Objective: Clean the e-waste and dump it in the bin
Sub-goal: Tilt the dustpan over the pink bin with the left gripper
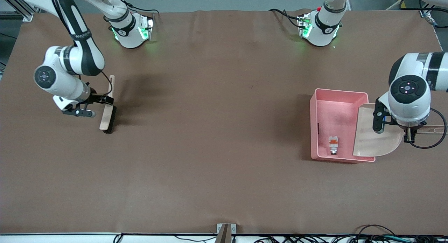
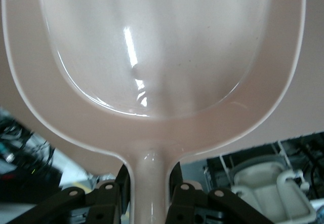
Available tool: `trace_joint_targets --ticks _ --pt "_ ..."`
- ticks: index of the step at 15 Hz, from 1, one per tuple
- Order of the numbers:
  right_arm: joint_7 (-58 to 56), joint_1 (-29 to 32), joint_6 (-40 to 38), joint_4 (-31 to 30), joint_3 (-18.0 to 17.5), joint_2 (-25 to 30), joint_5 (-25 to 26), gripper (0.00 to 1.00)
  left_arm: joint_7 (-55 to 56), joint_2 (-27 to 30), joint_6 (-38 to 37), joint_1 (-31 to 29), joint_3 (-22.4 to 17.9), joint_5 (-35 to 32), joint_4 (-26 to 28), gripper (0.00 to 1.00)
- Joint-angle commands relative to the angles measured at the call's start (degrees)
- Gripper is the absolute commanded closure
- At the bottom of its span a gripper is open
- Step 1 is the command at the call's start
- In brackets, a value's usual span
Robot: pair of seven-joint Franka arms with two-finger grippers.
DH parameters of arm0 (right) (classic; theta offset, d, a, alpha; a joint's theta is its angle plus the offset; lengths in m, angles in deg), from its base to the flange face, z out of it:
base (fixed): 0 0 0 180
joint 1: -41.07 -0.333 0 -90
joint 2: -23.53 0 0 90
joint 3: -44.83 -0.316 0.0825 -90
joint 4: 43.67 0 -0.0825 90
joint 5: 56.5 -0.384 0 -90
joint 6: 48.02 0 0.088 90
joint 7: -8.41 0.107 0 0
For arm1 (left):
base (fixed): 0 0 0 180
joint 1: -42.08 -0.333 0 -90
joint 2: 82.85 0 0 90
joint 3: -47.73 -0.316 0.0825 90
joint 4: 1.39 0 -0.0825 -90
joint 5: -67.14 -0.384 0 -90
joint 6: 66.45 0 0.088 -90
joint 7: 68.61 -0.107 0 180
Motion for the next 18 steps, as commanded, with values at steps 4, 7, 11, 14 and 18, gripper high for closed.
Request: trace_joint_targets --ticks 4,7,11,14,18 --pt "-0.23 1.4 -18.28 16.73 -0.53 7.59 0.45 0.0 4.15 3.71 0.07 5.56 -3.04 -1.51 -1.26 1.0" --pt "-0.32 1.31 -23.31 27.38 -0.53 7.32 0.45 0.0 5.12 3.01 1.04 8.02 -3.57 11.9 -5.64 1.0" --pt "-0.23 1.4 -28.48 33.9 -0.53 7.24 0.36 0.0 9.95 0.38 2.96 13.47 -3.66 25.19 -7.42 1.0" --pt "-0.14 1.31 -32.8 35.14 -0.71 7.24 0.1 0.0 12.32 -4.1 8.68 18.56 -3.66 27.15 -7.42 1.0" --pt "0.3 0.79 -41.22 47.14 -0.89 7.15 -4.45 0.0 25.92 -9.73 12.45 25.07 -3.58 28.55 -5.67 1.0"
